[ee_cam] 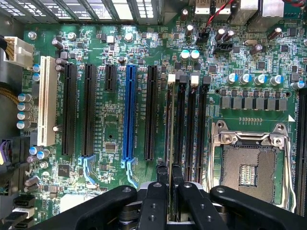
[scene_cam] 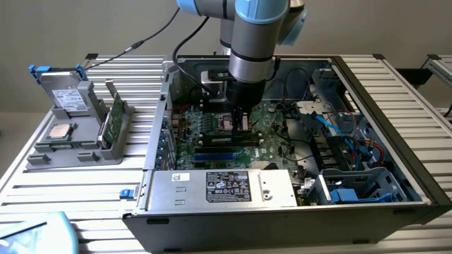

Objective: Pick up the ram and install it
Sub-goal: 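Insert the ram into the slot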

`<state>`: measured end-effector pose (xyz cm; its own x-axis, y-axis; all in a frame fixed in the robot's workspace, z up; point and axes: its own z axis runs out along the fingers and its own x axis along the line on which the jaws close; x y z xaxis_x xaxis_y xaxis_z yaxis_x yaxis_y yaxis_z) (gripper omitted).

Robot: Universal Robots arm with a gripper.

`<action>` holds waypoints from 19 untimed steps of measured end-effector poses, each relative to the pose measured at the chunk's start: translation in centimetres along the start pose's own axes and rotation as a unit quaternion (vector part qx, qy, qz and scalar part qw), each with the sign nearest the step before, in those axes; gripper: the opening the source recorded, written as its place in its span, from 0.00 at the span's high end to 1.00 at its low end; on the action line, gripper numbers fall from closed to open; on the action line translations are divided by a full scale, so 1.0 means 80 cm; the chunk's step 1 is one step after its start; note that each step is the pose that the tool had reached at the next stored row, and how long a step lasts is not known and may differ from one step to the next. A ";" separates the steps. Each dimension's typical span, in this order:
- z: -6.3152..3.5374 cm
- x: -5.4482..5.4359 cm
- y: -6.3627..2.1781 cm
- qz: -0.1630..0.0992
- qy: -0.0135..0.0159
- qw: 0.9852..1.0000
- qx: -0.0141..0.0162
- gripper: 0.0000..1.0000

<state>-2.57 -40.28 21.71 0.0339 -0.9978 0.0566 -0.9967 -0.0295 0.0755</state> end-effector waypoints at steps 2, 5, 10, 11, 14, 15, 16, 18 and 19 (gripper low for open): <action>0.000 0.000 0.000 0.000 0.000 1.000 0.000 0.86; 0.000 0.000 0.000 0.000 0.000 1.000 0.000 0.78; 0.000 0.000 0.000 0.000 0.000 1.000 0.000 0.60; 0.000 0.000 0.000 0.000 0.000 1.000 0.000 0.60; -0.006 0.000 0.000 0.000 0.000 1.000 0.000 0.60; -0.009 0.000 0.001 0.000 0.000 1.000 0.000 0.60; -0.011 0.000 0.001 0.000 0.000 1.000 0.000 0.60; -0.015 0.001 0.001 0.000 0.000 1.000 0.000 0.60; -0.016 0.001 0.001 0.000 0.000 1.000 0.000 0.60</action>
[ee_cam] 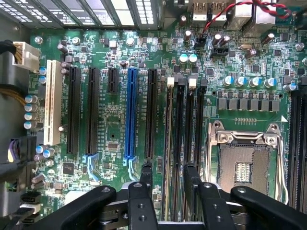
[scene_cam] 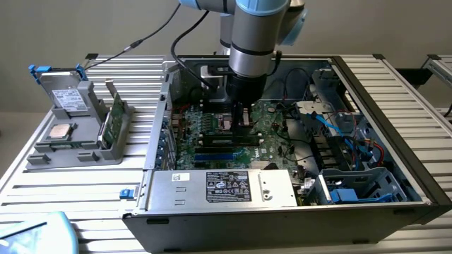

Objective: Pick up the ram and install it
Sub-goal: 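Insert the ram into the slot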

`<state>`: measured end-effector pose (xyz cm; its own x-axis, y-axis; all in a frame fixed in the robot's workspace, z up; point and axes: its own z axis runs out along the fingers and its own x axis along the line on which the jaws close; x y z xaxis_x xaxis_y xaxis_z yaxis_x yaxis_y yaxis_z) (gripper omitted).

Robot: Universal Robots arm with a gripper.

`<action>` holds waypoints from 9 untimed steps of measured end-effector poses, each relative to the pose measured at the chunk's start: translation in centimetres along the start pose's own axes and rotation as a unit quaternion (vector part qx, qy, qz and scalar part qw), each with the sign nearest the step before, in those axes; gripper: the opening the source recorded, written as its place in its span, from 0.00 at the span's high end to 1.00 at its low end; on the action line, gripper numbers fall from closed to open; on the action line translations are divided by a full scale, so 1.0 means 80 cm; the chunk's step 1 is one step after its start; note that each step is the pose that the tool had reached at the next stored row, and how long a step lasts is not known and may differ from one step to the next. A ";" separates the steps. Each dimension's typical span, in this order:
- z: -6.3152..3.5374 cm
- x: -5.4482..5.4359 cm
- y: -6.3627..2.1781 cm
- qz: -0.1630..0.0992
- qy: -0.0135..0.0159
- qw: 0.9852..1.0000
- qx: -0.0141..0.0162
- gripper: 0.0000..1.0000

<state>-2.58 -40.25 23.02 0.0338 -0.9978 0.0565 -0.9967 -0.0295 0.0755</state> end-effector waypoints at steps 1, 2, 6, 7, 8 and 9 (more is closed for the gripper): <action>-0.002 0.000 0.000 0.000 0.000 1.000 0.000 0.60; -0.005 0.000 0.000 0.000 0.000 1.000 0.000 0.60; -0.009 0.001 0.001 0.000 0.000 1.000 0.000 0.60; -0.009 0.001 0.001 0.000 0.000 1.000 0.000 0.60; -0.009 0.001 0.001 0.000 0.000 1.000 0.000 0.60; -0.009 0.001 0.001 0.000 0.000 1.000 0.000 0.62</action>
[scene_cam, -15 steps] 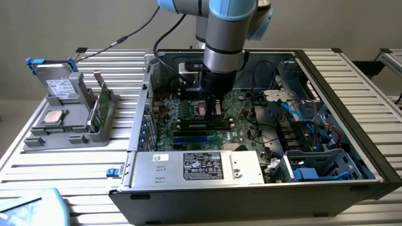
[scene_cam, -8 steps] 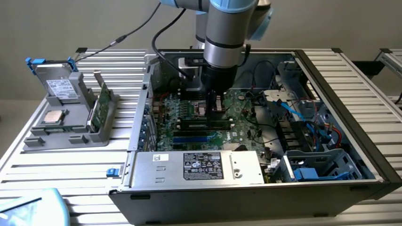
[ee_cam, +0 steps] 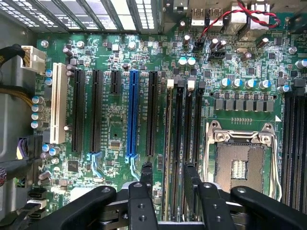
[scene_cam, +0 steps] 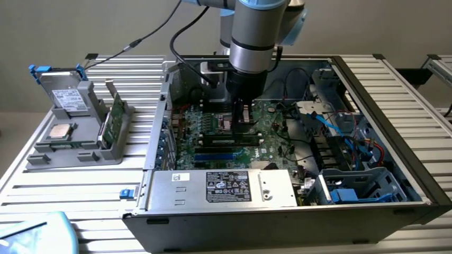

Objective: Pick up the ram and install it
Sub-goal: 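Insert the ram into the slot, then press down the ram until it locks into place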

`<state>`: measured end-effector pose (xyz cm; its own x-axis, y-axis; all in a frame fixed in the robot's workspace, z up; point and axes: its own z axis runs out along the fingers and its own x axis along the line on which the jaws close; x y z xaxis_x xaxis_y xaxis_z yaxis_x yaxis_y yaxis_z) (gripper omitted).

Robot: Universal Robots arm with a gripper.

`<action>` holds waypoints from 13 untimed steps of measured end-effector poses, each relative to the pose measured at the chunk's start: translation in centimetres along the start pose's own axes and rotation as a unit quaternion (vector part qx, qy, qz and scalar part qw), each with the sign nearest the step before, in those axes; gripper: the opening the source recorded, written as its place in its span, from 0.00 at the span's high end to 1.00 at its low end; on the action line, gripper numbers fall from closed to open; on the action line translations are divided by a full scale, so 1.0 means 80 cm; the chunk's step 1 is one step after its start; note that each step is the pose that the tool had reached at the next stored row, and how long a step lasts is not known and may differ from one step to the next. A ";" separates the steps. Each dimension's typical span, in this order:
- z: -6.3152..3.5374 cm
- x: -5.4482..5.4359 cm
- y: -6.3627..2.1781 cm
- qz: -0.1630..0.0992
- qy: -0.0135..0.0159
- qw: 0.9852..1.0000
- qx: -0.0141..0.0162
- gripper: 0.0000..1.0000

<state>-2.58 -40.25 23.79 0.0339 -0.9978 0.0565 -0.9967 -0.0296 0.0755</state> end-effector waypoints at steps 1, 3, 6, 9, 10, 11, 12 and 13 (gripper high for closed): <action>0.000 0.000 0.000 0.000 0.000 1.000 0.000 0.68; 0.000 0.000 0.000 0.000 0.000 1.000 0.000 0.75; 0.000 0.000 0.000 0.000 0.000 1.000 0.000 0.87; 0.000 0.000 0.000 0.000 0.000 1.000 0.000 0.89; 0.000 0.000 0.000 0.000 0.000 1.000 0.000 0.89; 0.000 0.000 0.000 0.000 0.000 1.000 0.000 0.89; 0.000 0.000 0.000 0.000 0.000 1.000 0.000 0.89; 0.000 0.000 0.000 0.000 0.000 1.000 0.000 0.89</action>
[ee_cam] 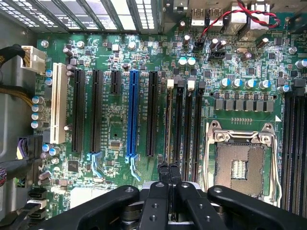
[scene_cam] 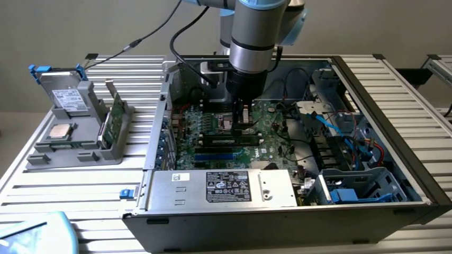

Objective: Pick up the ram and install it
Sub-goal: 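Press down the ram until it locks into place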

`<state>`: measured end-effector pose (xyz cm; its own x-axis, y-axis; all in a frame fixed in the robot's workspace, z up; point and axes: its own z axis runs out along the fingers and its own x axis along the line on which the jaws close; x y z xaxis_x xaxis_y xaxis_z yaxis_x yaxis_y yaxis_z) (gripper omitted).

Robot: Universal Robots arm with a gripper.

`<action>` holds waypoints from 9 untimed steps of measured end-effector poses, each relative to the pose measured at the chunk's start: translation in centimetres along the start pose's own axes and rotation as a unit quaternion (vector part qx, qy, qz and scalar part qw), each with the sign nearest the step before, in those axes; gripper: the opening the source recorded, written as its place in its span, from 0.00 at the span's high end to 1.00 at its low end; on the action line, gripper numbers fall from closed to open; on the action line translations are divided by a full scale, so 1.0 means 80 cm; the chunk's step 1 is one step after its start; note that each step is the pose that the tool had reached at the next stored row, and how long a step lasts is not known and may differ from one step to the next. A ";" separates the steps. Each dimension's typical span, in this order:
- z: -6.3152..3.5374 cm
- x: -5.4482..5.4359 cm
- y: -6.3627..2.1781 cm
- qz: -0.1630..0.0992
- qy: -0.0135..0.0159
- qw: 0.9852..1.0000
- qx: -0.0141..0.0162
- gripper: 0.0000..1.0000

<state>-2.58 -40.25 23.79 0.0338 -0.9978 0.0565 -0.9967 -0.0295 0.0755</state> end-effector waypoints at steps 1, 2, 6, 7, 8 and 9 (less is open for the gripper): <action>0.000 0.000 0.000 0.000 0.000 1.000 0.000 0.89; 0.000 0.000 0.000 0.000 0.000 1.000 0.000 0.89; 0.000 0.000 0.000 0.000 0.000 1.000 0.000 0.89; 0.000 0.000 0.000 0.000 0.000 1.000 0.000 0.89; 0.000 0.000 0.000 0.000 0.000 1.000 0.000 0.89; 0.000 0.000 -0.002 0.000 0.000 1.000 0.000 0.89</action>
<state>-2.44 -40.26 23.79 0.0337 -0.9978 0.0566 -0.9967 -0.0294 0.0756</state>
